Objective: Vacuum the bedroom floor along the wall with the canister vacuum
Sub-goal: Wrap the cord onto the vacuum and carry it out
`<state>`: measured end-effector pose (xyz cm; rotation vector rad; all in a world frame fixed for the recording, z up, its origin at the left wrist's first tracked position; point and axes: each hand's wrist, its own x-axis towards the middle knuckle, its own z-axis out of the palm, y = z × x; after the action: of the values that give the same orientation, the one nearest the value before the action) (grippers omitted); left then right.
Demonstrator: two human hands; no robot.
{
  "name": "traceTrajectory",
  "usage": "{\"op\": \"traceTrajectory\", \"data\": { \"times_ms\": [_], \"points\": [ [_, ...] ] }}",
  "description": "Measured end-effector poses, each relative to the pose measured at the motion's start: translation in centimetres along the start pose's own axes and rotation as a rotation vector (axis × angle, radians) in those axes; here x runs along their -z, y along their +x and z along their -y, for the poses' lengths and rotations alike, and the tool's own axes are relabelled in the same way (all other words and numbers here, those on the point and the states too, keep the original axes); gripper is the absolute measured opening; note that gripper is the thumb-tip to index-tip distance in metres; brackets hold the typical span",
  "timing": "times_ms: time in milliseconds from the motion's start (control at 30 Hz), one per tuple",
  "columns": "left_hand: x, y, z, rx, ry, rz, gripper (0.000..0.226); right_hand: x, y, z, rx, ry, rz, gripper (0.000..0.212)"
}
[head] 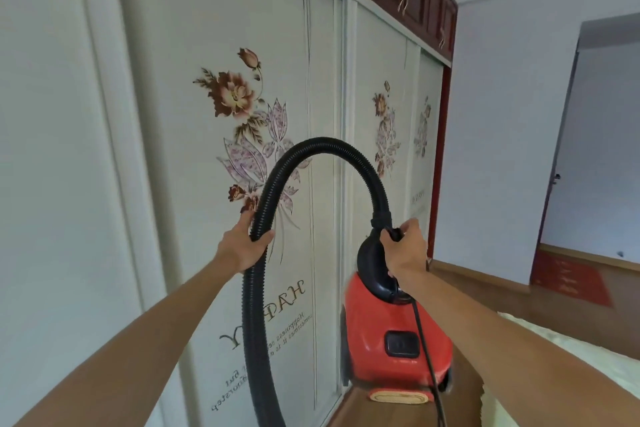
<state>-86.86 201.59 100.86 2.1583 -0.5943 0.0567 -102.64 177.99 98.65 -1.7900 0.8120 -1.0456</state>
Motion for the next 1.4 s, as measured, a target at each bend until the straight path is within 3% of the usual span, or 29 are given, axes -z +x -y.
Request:
{"op": "traceTrajectory", "data": {
  "times_ms": [767,1400],
  "points": [
    [-22.1,29.9,-2.2,-0.149,-0.161,0.432,0.047,-5.2,23.9,-9.3,-0.178,-0.133,-0.305,0.021],
    [-41.6,44.9,-13.0,-0.299,-0.217,0.606,0.044,-0.5,42.6,-17.5,-0.259,-0.166,-0.501,0.021]
  ]
}}
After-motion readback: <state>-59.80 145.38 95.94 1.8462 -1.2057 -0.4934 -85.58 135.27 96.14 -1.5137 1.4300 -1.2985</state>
